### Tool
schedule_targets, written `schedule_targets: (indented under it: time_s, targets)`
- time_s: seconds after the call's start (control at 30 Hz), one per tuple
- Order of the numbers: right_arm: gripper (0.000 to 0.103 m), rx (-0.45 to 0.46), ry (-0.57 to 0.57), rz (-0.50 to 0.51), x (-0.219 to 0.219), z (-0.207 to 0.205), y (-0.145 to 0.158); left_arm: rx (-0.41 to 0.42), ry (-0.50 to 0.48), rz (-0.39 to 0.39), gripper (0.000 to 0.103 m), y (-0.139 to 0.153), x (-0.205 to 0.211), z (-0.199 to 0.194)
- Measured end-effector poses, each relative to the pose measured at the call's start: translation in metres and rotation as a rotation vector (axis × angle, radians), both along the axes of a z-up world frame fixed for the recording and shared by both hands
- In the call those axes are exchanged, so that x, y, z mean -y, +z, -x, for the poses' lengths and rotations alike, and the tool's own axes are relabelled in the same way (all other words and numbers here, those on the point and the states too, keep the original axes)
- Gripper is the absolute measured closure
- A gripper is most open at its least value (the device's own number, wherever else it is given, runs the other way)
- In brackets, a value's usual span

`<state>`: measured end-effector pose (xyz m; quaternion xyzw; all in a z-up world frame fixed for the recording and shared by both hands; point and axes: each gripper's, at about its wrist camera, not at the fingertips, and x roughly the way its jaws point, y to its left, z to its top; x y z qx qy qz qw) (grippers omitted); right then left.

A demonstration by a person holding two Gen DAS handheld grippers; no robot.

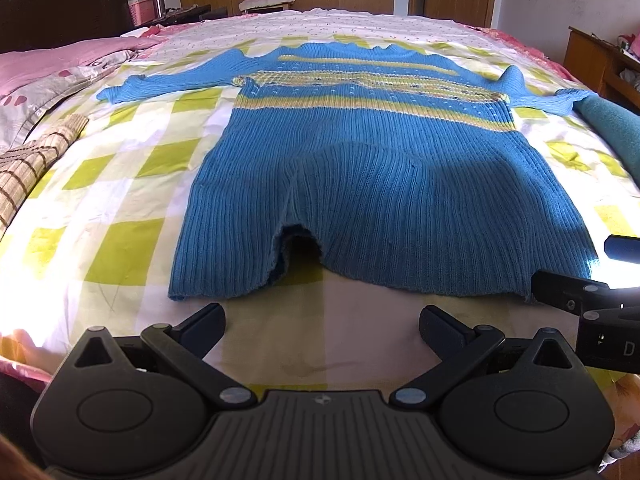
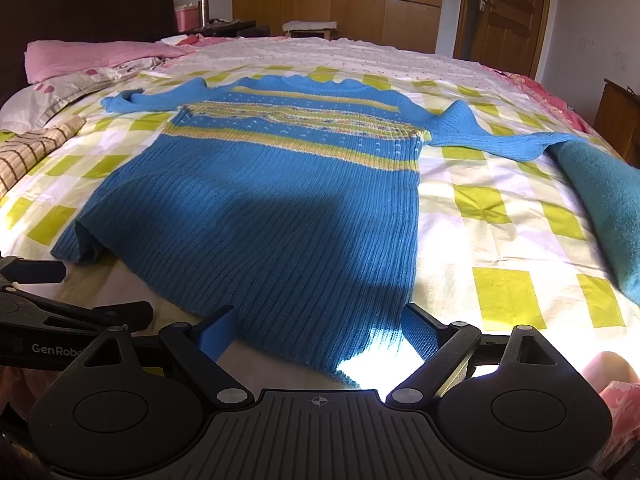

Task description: Fold small clothes

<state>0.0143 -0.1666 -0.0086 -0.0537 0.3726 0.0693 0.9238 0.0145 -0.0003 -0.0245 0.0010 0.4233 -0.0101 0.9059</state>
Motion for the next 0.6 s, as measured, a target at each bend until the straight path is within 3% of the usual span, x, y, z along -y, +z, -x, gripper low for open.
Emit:
schedule_targets:
  time_s: [0.6]
  targets:
    - [0.013, 0.004, -0.005, -0.010, 0.0020, 0.0003, 0.0028, 0.017, 0.014, 0.019, 0.000, -0.0051, -0.0025, 0.0056]
